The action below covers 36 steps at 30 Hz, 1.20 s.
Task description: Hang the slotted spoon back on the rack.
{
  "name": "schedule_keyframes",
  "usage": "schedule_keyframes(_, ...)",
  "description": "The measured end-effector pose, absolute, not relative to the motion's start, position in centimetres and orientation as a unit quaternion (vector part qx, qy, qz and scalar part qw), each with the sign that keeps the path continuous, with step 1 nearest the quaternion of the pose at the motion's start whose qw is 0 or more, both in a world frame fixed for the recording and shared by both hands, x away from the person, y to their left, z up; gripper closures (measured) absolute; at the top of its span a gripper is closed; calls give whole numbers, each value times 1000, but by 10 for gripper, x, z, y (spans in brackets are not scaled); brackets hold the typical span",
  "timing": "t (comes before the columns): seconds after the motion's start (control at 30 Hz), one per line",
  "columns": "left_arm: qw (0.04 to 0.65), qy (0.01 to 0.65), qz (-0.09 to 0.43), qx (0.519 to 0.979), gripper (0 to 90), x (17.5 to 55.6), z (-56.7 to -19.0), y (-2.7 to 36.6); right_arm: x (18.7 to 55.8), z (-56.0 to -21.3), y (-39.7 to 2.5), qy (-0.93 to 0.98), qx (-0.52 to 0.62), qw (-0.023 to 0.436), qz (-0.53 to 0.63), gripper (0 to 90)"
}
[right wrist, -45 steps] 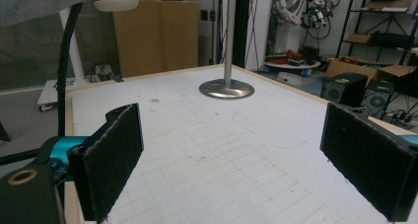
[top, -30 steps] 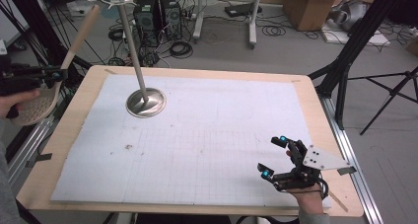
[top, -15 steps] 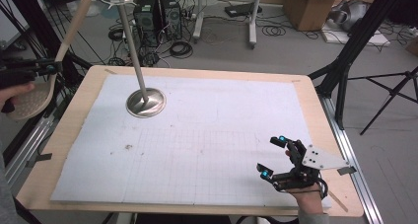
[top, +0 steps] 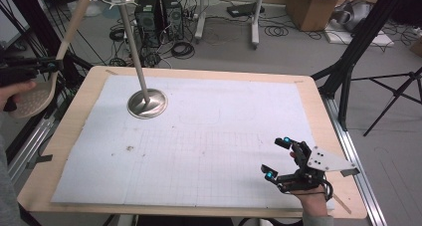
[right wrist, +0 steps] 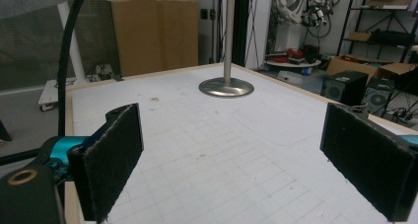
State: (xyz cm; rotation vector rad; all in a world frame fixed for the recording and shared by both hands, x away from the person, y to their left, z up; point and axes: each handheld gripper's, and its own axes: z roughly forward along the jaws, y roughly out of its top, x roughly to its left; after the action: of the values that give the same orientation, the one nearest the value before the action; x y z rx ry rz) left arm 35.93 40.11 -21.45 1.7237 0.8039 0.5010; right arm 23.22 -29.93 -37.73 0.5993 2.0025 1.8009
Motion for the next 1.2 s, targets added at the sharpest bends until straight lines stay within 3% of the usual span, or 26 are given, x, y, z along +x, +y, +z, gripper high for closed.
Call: schedule_keyframes(1.2, 568, 342, 192, 723, 781, 366, -223, 403, 232, -378, -300, 716, 204, 187, 641, 81)
